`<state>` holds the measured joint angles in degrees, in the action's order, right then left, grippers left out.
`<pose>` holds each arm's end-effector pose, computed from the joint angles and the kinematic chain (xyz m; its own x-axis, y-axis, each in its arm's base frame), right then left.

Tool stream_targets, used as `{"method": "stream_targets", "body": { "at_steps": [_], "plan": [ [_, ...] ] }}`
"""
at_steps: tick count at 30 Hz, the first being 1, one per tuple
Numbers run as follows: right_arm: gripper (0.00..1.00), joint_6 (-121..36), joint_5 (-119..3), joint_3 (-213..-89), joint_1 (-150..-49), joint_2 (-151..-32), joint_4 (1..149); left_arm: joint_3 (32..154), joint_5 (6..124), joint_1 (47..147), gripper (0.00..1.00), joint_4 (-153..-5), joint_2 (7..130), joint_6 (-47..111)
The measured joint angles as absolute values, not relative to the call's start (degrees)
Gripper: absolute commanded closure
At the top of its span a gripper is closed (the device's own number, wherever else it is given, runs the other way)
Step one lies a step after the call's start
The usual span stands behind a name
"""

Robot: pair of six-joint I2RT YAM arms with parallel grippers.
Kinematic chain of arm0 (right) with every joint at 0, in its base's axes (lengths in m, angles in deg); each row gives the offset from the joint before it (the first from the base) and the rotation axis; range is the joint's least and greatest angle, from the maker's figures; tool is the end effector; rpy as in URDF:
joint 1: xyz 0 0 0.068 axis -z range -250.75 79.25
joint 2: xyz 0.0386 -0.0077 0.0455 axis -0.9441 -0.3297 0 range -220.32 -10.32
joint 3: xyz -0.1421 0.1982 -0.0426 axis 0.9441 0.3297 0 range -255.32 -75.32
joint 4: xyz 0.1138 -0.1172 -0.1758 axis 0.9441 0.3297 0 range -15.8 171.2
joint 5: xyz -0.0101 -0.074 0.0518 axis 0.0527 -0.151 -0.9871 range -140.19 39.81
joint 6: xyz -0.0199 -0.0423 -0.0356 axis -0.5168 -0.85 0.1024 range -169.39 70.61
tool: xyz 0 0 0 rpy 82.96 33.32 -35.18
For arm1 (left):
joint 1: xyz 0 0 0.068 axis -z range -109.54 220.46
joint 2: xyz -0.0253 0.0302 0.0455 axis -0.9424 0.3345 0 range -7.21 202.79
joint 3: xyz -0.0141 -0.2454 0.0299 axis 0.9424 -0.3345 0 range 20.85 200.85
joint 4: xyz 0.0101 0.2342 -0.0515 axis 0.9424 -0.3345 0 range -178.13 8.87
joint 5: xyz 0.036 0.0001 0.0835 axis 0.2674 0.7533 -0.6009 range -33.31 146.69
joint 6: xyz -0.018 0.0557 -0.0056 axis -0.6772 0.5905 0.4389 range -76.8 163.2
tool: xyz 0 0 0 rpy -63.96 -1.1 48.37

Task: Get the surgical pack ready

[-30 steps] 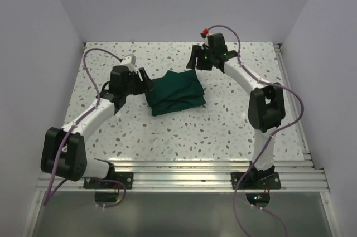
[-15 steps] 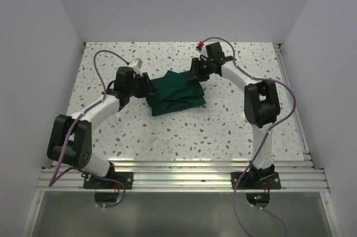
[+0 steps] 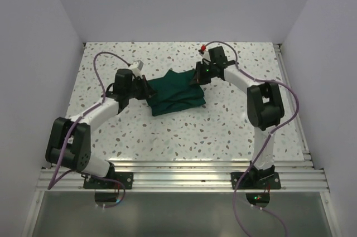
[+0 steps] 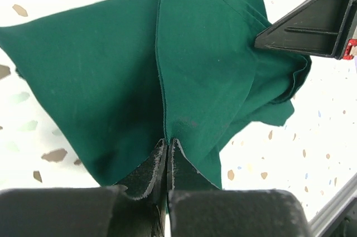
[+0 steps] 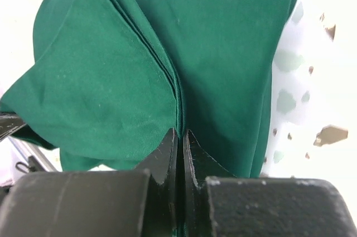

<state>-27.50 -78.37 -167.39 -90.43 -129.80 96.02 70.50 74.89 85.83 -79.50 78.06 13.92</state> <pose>0.4024 0.1652 0.1872 -0.8806 0.0340 -0.4726 -0.2791 0.7688 0.5753 0.2961 -0.0952 0.2060 -0.7155 -0.2851 -0.6378 0.1738 0.8116 -0.5578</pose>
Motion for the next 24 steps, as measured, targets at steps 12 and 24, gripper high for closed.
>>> {"method": "stream_targets", "body": {
  "at_steps": [12,24],
  "plan": [
    [0.89,-24.4,-81.3,-151.2,-89.4,-116.9,86.9,63.7,75.2,88.1,0.90,-79.2,69.0,15.4],
    [0.71,-22.4,-82.9,-137.6,-89.4,-108.5,79.7,57.2,69.9,96.3,0.81,-81.5,60.8,16.9]
  ]
}}
